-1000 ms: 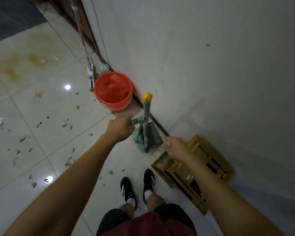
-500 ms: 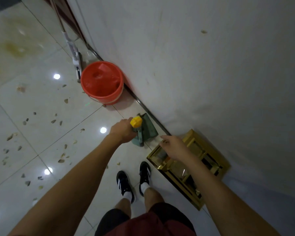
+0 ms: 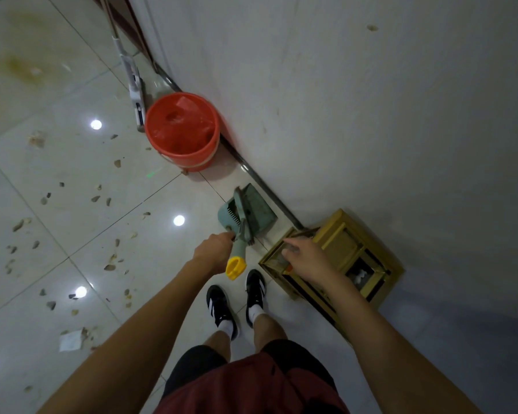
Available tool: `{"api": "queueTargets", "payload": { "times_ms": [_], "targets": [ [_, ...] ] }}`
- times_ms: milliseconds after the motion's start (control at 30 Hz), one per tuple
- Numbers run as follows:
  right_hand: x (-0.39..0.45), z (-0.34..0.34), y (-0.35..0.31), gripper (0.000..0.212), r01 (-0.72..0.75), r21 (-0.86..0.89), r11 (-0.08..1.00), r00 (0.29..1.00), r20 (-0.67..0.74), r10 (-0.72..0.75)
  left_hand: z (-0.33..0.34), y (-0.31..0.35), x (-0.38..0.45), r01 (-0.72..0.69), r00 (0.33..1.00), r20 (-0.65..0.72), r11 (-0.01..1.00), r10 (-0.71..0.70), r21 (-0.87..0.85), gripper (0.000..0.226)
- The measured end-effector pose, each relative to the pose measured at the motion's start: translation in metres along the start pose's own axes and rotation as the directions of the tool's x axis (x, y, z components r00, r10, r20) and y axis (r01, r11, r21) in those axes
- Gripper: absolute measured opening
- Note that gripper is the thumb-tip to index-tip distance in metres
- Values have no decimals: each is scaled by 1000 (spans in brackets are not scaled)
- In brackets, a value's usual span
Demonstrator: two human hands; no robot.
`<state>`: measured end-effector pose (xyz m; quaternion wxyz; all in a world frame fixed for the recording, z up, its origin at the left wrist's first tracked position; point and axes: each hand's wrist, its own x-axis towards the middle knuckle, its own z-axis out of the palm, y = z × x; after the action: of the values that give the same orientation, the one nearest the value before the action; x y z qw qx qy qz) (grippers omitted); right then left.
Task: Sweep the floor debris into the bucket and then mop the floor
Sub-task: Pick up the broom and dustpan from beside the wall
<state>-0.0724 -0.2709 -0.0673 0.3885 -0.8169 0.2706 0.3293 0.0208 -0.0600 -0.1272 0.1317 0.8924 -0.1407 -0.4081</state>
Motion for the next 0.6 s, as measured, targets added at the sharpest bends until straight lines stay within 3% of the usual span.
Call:
{"api": "queueTargets", "payload": {
  "times_ms": [333, 600],
  "targets": [
    [-44, 50, -7, 48, -17, 55, 998, 999, 28, 15, 55, -35, -49, -74, 997, 23, 987, 78, -145, 32],
    [-78, 73, -11, 49, -23, 103, 994, 998, 55, 17, 89, -31, -73, -76, 997, 12, 995, 77, -64, 37]
  ]
}}
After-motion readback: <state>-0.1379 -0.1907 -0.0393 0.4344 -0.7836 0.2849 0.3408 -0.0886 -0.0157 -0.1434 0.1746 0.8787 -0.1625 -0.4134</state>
